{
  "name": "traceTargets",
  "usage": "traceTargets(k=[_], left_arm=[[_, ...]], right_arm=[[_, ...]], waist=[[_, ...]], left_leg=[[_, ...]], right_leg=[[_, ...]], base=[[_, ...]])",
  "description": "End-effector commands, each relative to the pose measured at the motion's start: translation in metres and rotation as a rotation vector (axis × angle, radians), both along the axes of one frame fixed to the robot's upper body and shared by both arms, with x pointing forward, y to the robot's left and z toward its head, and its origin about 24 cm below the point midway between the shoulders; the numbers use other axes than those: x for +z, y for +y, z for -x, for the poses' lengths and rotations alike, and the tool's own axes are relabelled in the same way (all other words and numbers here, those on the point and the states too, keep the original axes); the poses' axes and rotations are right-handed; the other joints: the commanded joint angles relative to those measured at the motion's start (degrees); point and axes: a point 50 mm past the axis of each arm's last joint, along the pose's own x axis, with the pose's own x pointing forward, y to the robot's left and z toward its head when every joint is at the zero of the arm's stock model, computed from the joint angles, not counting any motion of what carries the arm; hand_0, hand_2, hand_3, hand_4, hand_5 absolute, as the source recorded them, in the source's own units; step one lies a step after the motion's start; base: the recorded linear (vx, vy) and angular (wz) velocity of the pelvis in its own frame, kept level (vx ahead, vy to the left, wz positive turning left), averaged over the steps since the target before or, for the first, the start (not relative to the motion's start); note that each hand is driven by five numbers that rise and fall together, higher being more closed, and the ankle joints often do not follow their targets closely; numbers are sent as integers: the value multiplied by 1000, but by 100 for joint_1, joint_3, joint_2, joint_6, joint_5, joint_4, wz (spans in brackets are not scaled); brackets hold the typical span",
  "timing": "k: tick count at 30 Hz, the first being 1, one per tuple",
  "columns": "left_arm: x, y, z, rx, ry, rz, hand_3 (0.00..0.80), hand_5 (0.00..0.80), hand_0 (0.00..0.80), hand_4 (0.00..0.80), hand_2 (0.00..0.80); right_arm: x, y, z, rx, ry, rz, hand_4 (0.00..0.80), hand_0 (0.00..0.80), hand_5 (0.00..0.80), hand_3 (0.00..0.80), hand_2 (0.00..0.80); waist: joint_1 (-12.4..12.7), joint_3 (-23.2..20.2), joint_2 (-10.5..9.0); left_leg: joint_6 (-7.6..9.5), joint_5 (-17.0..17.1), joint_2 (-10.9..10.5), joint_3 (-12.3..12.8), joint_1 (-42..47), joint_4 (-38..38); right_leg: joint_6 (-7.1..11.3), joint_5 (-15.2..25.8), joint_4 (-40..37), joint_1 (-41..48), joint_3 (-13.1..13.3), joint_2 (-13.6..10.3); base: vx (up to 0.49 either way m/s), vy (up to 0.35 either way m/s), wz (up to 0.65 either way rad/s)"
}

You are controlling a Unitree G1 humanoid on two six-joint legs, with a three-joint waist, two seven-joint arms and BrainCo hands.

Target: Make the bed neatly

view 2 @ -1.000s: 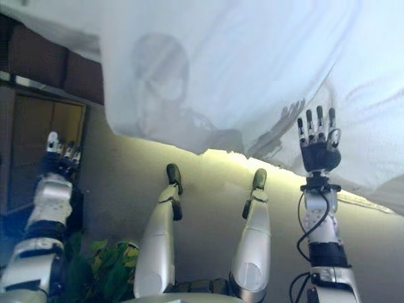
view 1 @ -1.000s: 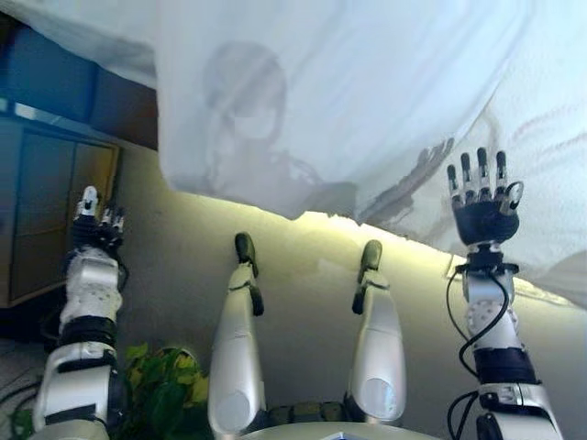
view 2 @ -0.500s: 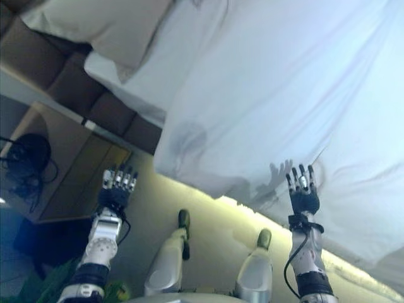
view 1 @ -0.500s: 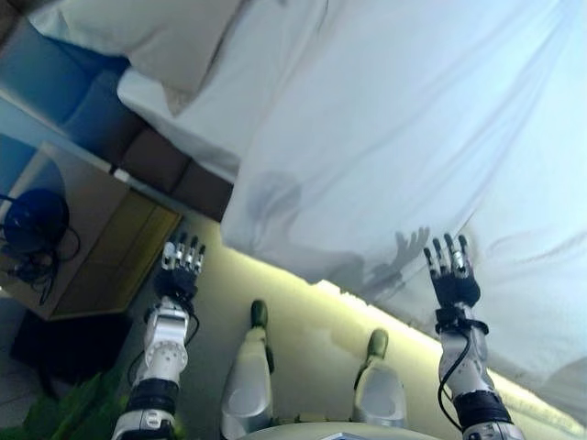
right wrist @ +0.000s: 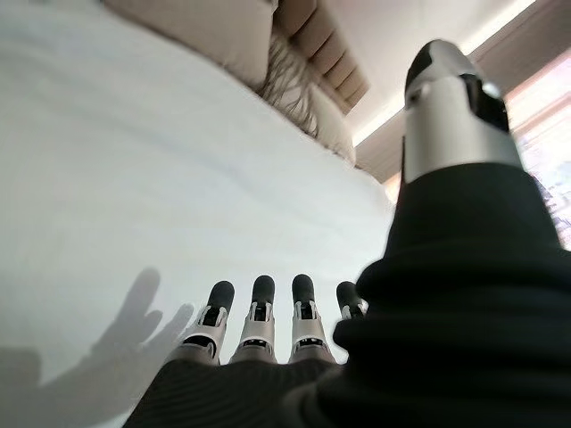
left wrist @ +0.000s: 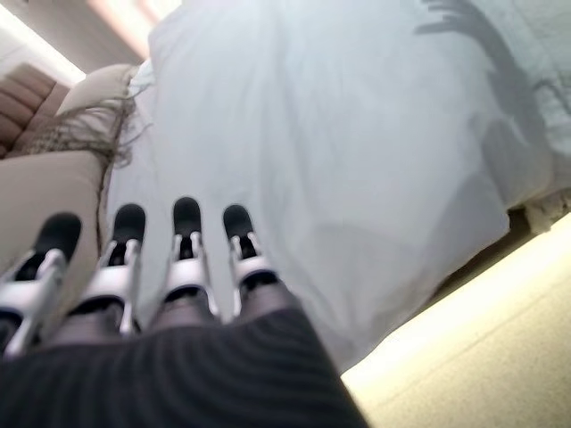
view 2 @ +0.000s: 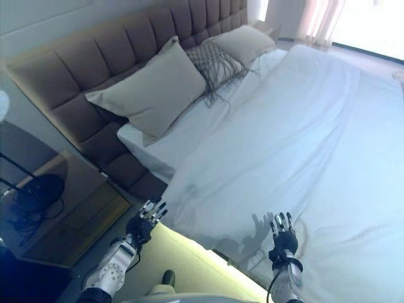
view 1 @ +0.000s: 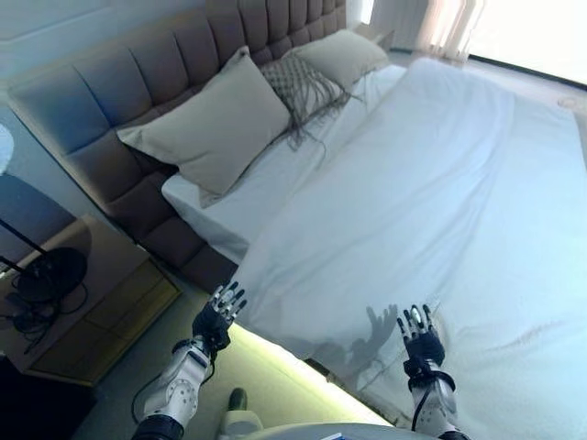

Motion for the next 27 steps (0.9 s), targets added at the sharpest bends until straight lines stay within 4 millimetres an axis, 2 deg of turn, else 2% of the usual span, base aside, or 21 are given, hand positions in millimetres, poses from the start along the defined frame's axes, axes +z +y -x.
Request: traceTargets(k=[1,4,6,15,19,23,27], left_arm=[[22,10,-14,4,-92,-22,0,0,0,0,0],[23,9,-11,24,-104,-18,0,0,0,0,0],[22,10,-12,36,-97,-24,0,0,0,0,0],[20,25,-8,105,-70,-27,0,0,0,0,0],[20,27,-4,100,-64,-39,0,0,0,0,0],[18,29,-2,106,-49,-38,0,0,0,0,0],[23,24,-8,85,-71,-31,0,0,0,0,0]], right_arm=[[24,-14,-6,2,-70,-31,0,0,0,0,0],[25,-7,5,53,-62,-62,0,0,0,0,0],[26,-5,4,71,-66,-63,0,0,0,0,0],[28,-4,3,81,-28,-22,0,0,0,0,0],[22,-6,9,104,56,53,0,0,0,0,0],[14,-13,15,208,219,275,0,0,0,0,0],[7,-4,10,353,256,255,0,0,0,0,0]], waist=[[102,4,-128],[-52,-7,-180],[-86,-19,-185],[-49,-110,-188],[-13,-132,-183],[28,-110,-149],[159,103,-137]], left_leg=[[312,-219,155,418,328,30],[364,-217,165,486,363,30],[370,-216,170,497,378,30],[349,-245,185,502,419,30],[335,-241,189,487,402,30],[309,-226,214,439,412,30],[260,-253,259,255,157,309]], right_leg=[[-44,855,88,-573,23,-218],[-85,805,166,-643,160,-169],[-96,801,154,-639,190,-147],[-98,757,109,-544,136,-137],[-106,752,98,-535,120,-134],[-112,721,122,-531,145,-141],[-131,672,284,-671,151,-190]], base=[[-37,-64,-2],[-17,-27,-4],[-2,-17,-6],[8,-6,-5],[19,6,0],[82,40,0],[35,47,1]])
